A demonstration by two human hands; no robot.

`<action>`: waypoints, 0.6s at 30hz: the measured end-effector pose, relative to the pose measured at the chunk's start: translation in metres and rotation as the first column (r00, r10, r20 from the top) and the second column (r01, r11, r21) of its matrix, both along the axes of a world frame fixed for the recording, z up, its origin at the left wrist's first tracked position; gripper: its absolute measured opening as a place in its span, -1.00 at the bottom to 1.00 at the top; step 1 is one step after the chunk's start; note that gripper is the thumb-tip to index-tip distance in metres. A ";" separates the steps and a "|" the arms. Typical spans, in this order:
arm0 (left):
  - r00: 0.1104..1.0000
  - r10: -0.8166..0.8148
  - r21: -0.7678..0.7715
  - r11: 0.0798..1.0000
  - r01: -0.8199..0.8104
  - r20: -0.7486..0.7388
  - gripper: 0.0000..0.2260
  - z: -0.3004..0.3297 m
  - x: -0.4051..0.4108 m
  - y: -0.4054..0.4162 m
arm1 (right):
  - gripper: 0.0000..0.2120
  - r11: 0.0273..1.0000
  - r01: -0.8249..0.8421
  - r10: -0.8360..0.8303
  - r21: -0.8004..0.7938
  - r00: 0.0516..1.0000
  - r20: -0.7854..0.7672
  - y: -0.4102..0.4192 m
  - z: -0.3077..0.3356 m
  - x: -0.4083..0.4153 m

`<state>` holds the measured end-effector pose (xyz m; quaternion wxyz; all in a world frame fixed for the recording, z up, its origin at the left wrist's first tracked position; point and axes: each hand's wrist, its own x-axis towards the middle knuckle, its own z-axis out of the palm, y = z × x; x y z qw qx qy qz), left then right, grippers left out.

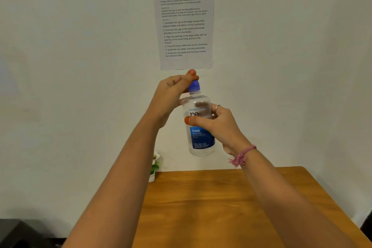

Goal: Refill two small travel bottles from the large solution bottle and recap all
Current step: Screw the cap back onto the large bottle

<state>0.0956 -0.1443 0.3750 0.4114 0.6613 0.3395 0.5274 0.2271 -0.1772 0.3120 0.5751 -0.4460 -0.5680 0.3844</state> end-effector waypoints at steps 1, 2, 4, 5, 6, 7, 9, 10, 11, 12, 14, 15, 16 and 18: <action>0.999 0.045 0.032 0.998 -0.045 0.004 -0.84 -0.001 0.000 0.000 | -0.68 1.000 -0.004 0.004 0.003 1.000 0.006 -0.001 0.000 -0.001; 0.997 0.077 0.061 0.995 -0.077 0.005 -0.87 -0.002 0.000 0.000 | -0.69 1.000 -0.007 0.007 0.007 1.000 0.011 -0.003 0.001 -0.002; 0.997 0.074 0.071 0.995 -0.075 0.020 -0.93 -0.003 -0.002 0.001 | -0.71 1.000 -0.006 0.006 0.016 1.000 0.019 -0.005 0.001 -0.002; 0.998 0.044 0.049 0.998 -0.046 0.038 -0.94 -0.004 -0.003 0.001 | -0.70 1.000 -0.007 0.006 0.017 1.000 0.018 -0.006 0.001 -0.002; 0.998 0.008 0.024 1.000 -0.009 0.060 -0.95 -0.004 -0.004 0.001 | -0.69 1.000 -0.010 0.010 0.015 1.000 0.014 -0.007 0.001 -0.001; 0.997 -0.025 0.006 1.000 0.025 0.075 -0.94 -0.005 -0.005 0.002 | -0.67 1.000 -0.014 0.014 0.010 1.000 0.011 -0.008 0.000 0.001; 0.996 -0.074 0.005 0.997 0.074 0.045 -0.90 -0.007 -0.007 0.005 | -0.67 1.000 -0.019 0.019 0.000 1.000 0.009 -0.009 -0.001 0.002; 0.996 -0.094 0.017 0.995 0.094 0.011 -0.87 -0.008 -0.007 0.006 | -0.68 1.000 -0.020 0.020 -0.001 1.000 0.004 -0.008 -0.001 0.004; 0.994 -0.103 0.037 0.994 0.104 -0.028 -0.83 -0.010 -0.007 0.006 | -0.69 1.000 -0.020 0.020 -0.004 1.000 -0.007 -0.008 -0.002 0.005; 0.994 -0.087 0.066 0.994 0.091 -0.062 -0.79 -0.011 -0.006 0.007 | -0.69 1.000 -0.020 0.020 -0.006 1.000 -0.015 -0.007 -0.001 0.006; 0.997 -0.045 0.085 0.995 0.050 -0.060 -0.73 -0.013 -0.004 0.008 | -0.71 1.000 -0.027 0.027 0.001 1.000 0.003 -0.007 0.000 0.007; 0.998 -0.055 0.064 0.996 0.057 -0.030 -0.72 -0.013 -0.003 0.007 | -0.71 0.999 -0.031 0.031 0.008 0.999 0.024 -0.007 0.001 0.007; 0.997 -0.074 0.038 0.997 0.074 -0.006 -0.71 -0.012 -0.003 0.006 | -0.70 0.999 -0.031 0.031 0.014 0.998 0.046 -0.006 0.002 0.007; 0.996 -0.081 0.013 0.997 0.081 0.026 -0.73 -0.010 -0.001 0.006 | -0.70 1.000 -0.022 0.021 0.021 0.997 0.070 -0.005 0.003 0.009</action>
